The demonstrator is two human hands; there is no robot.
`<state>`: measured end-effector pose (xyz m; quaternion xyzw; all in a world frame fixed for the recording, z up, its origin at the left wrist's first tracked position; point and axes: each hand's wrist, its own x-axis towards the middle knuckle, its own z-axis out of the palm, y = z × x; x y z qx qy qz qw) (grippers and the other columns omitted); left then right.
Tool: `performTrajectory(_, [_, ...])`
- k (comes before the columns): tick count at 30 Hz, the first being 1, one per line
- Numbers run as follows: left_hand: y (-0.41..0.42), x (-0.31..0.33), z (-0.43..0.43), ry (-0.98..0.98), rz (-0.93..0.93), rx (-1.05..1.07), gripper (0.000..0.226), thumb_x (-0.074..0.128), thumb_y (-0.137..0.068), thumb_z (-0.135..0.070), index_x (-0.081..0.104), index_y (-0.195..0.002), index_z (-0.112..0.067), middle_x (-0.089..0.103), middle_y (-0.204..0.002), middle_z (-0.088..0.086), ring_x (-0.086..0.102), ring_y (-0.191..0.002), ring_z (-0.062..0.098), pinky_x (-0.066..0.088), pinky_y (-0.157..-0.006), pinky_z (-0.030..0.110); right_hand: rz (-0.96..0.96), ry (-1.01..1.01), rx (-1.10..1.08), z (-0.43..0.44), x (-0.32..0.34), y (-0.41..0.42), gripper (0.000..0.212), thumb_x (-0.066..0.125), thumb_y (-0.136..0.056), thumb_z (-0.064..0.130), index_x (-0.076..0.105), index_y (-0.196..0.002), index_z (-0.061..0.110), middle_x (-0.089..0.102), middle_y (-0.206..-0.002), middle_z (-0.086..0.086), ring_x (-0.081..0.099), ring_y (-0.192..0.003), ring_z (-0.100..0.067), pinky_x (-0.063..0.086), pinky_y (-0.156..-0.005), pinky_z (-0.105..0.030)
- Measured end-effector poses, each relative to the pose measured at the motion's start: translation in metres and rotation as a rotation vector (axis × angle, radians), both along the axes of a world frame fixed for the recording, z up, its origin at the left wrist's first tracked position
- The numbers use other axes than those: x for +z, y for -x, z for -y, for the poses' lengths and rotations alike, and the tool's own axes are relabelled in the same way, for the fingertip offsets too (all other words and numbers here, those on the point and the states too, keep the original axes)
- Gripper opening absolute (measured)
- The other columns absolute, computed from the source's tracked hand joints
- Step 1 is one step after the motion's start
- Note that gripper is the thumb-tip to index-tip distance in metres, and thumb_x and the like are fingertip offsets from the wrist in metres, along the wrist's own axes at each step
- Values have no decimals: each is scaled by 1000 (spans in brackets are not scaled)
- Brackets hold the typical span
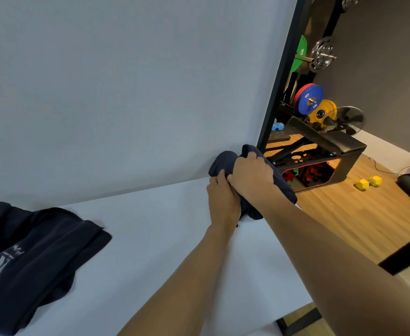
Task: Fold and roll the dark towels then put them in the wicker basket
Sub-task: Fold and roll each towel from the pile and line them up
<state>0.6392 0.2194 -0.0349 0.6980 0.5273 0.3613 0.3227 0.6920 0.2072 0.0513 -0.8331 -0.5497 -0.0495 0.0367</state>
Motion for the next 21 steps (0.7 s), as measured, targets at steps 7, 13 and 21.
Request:
performTrajectory(7, [41,23,8,-49,-217,-99,15,38,-94,-24,49,-91,-14,55,-85,2,46,-87,27,35,-74,37,266,-115,152,0,-2,25,34,50,-97,25,50,-128,12,50,-124,-11,49,-114,-30,41,-87,-39])
performTrajectory(13, [173,43,10,-123,-484,39,20,50,-92,-15,66,-100,-7,65,-99,9,61,-94,32,51,-77,43,-201,-45,533,6,-6,116,29,45,-93,11,62,-115,21,64,-108,-2,60,-96,-25,48,-75,-33])
performTrajectory(21, [306,44,42,-10,-1002,258,28,59,-90,-39,59,-103,-14,62,-99,4,60,-94,25,41,-65,34,-704,263,720,0,-44,227,56,60,-92,22,39,-144,17,52,-137,-8,52,-121,-26,45,-99,-36])
